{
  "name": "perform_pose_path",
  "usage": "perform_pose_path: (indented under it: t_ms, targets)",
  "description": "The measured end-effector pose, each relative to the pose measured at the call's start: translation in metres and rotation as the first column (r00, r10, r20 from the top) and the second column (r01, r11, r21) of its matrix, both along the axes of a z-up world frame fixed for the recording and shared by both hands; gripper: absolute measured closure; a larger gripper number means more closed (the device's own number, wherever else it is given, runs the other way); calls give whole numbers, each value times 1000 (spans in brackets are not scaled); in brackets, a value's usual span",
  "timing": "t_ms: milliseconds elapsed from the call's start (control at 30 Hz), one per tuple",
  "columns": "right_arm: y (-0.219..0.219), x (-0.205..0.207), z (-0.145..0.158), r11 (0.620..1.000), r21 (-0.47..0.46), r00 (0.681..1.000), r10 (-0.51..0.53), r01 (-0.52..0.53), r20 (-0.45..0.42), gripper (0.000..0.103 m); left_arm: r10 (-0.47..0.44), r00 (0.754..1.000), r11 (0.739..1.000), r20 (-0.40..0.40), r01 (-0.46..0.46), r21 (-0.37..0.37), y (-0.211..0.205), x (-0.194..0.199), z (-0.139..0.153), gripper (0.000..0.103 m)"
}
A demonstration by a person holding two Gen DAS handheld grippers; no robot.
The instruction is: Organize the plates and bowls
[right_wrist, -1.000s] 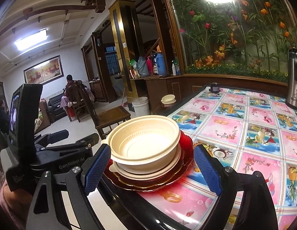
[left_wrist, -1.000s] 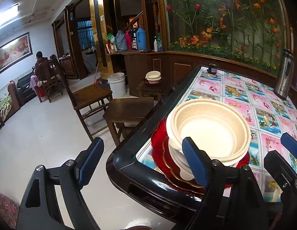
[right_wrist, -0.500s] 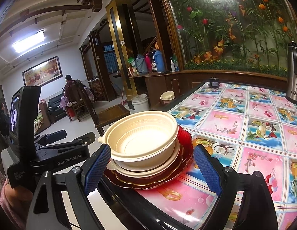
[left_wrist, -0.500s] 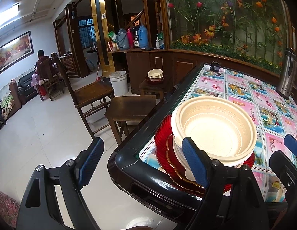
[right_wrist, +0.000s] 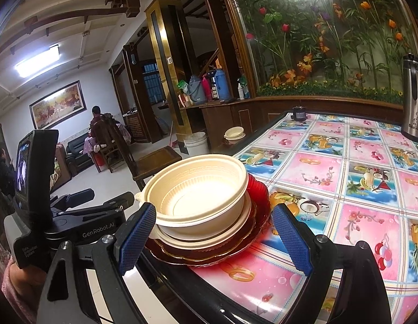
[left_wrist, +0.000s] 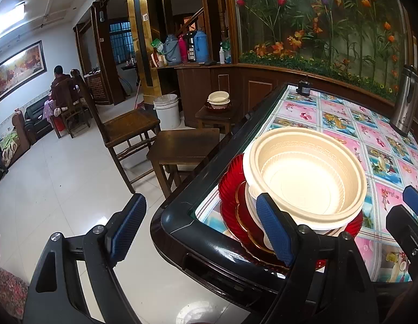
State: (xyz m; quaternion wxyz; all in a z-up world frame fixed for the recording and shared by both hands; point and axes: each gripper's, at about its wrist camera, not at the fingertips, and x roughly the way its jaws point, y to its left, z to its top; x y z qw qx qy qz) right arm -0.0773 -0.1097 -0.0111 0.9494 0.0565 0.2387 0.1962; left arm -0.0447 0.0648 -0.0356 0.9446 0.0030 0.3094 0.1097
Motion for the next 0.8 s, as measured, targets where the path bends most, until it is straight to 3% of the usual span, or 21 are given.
perform_pose_path:
  t_ms: [800]
  targets:
    - [2, 2, -3, 1000, -4, 1000, 5, -5, -2, 13, 7, 1000, 1000, -15, -7, -12, 9, 2, -6, 19]
